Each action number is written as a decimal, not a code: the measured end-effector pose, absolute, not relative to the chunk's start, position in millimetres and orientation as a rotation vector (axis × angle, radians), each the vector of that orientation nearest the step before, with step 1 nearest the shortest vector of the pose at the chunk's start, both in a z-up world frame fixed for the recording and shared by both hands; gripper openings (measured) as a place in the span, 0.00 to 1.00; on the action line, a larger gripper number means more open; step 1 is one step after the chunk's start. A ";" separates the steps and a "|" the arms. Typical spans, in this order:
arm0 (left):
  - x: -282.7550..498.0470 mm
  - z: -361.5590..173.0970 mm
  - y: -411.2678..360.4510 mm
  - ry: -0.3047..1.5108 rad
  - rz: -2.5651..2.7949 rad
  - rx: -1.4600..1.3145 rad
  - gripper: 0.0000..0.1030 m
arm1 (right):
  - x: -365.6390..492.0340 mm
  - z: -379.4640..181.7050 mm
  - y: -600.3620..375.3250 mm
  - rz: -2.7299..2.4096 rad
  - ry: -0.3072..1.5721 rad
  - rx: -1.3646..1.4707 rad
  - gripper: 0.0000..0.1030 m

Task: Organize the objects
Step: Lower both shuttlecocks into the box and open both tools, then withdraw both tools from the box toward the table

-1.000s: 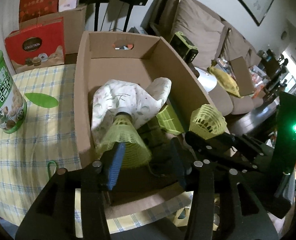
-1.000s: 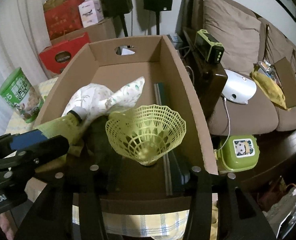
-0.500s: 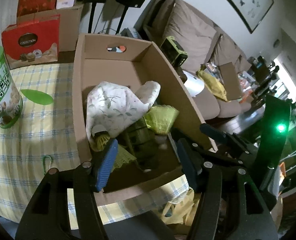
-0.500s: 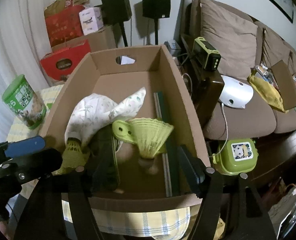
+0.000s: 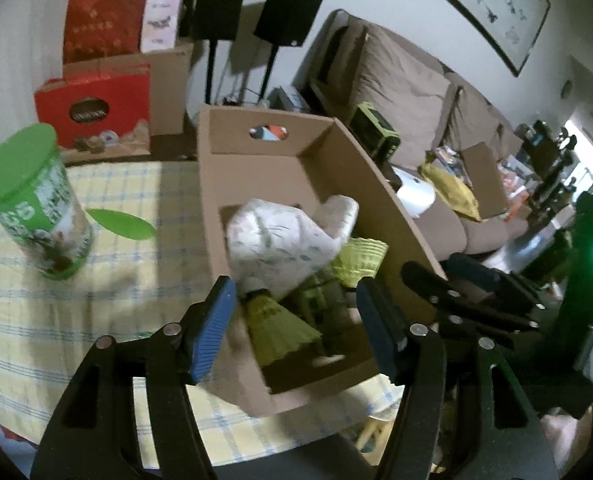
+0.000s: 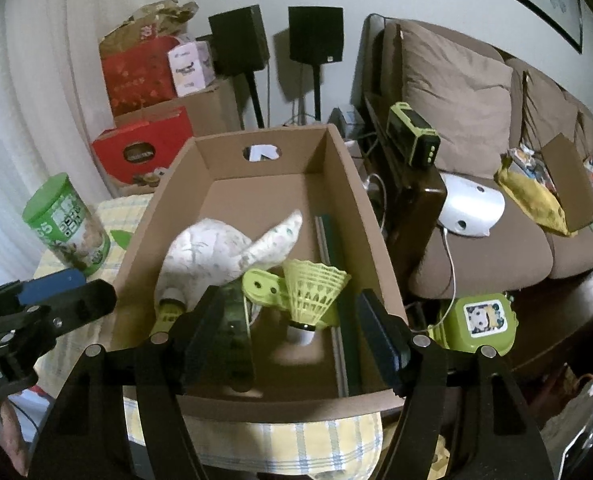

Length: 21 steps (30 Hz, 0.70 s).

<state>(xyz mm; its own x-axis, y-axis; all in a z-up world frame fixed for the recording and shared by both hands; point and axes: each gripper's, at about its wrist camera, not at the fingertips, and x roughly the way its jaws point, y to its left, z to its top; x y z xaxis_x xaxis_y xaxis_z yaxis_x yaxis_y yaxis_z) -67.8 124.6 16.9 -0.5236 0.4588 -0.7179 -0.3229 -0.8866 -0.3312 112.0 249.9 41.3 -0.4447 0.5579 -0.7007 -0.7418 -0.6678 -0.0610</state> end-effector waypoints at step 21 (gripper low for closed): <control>-60.5 36.6 80.3 -0.142 2.573 -1.083 1.00 | 93.4 60.2 226.8 2.185 0.296 -0.873 0.86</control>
<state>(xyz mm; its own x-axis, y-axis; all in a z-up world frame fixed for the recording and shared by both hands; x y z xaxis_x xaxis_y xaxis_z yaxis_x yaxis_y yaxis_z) -60.5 80.3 36.6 -0.6493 0.3508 -0.6748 -0.2743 -0.9356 -0.2224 93.4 226.8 60.2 -0.4853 0.5620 -0.6698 -0.7200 -0.6915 -0.0585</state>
